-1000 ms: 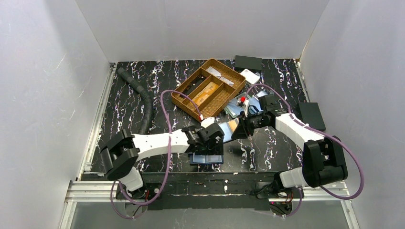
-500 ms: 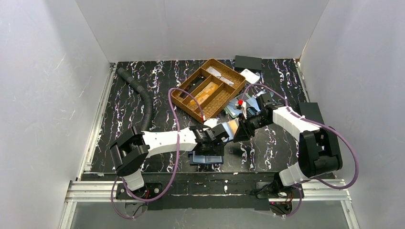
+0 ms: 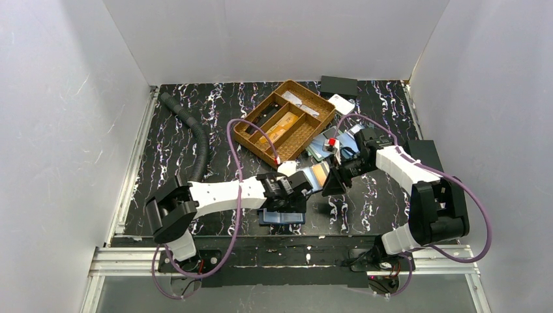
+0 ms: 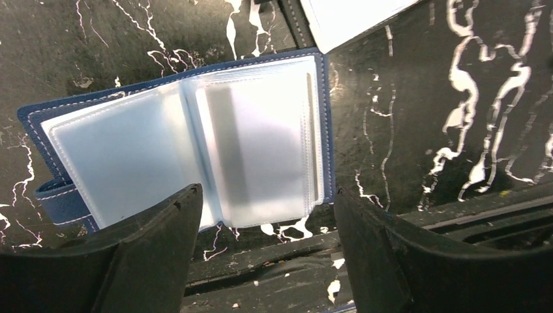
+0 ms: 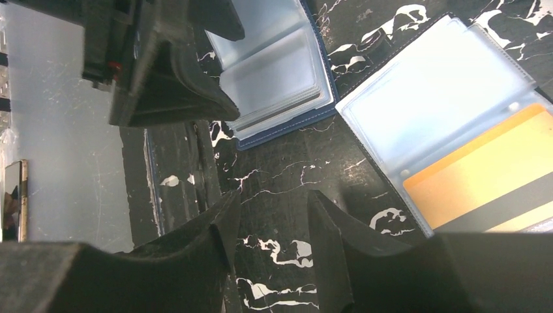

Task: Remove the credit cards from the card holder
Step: Remove the credit card from the card holder.

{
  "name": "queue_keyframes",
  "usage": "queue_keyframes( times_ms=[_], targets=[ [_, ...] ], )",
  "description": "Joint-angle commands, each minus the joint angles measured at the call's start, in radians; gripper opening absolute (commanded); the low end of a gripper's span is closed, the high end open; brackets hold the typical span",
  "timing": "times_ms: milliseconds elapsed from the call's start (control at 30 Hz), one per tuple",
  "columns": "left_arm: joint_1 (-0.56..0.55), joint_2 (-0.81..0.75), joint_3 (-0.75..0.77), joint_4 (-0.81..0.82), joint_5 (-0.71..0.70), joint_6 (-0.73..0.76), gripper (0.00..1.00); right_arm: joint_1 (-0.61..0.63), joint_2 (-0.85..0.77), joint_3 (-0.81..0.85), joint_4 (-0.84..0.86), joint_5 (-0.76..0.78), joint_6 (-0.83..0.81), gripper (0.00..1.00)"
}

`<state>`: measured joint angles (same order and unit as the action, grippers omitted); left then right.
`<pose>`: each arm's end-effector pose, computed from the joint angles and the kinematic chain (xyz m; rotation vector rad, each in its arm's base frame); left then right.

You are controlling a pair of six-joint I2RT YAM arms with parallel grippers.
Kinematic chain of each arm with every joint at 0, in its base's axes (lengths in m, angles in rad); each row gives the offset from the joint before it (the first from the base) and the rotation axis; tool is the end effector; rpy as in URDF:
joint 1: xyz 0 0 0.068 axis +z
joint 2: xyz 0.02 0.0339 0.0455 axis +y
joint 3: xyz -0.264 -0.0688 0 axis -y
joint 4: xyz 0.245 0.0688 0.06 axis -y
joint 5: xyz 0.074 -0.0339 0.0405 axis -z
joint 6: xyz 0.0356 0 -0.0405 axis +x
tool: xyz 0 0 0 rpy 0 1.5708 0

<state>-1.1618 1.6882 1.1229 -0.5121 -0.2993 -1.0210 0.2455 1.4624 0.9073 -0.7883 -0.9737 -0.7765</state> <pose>0.1453 -0.3088 0.2000 0.0852 2.6253 -0.4039 0.2377 0.0899 0.2062 -1.3166 2.0479 1.1685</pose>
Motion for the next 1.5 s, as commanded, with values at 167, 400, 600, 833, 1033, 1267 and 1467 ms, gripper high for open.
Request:
queue_keyframes(
  times_ms=[167, 400, 600, 833, 1033, 1267, 1467],
  targets=[
    [-0.004, -0.183, -0.110, 0.132, -0.048, 0.024, 0.72, -0.023, -0.040, 0.022, -0.042, -0.031, -0.051, 0.52],
    [-0.011, -0.074, 0.033, -0.066, -0.059, 0.009, 0.70, -0.034, -0.056, 0.018, -0.047, -0.042, -0.057, 0.53],
    [-0.022, 0.024, 0.137, -0.185, -0.098, -0.024, 0.64, -0.037, -0.059, 0.018, -0.049, -0.045, -0.058, 0.53],
    [-0.024, 0.108, 0.203, -0.234, -0.101, -0.032, 0.64, -0.037, -0.057, 0.019, -0.055, -0.046, -0.064, 0.53],
    [-0.023, 0.143, 0.217, -0.256, -0.111, -0.063, 0.64, -0.038, -0.051, 0.020, -0.058, -0.051, -0.069, 0.53],
    [-0.023, 0.166, 0.224, -0.255, -0.109, -0.073, 0.63, -0.038, -0.045, 0.020, -0.063, -0.053, -0.073, 0.53],
    [-0.023, 0.189, 0.235, -0.250, -0.110, -0.072, 0.63, -0.038, -0.037, 0.022, -0.070, -0.056, -0.082, 0.53]
  ],
)
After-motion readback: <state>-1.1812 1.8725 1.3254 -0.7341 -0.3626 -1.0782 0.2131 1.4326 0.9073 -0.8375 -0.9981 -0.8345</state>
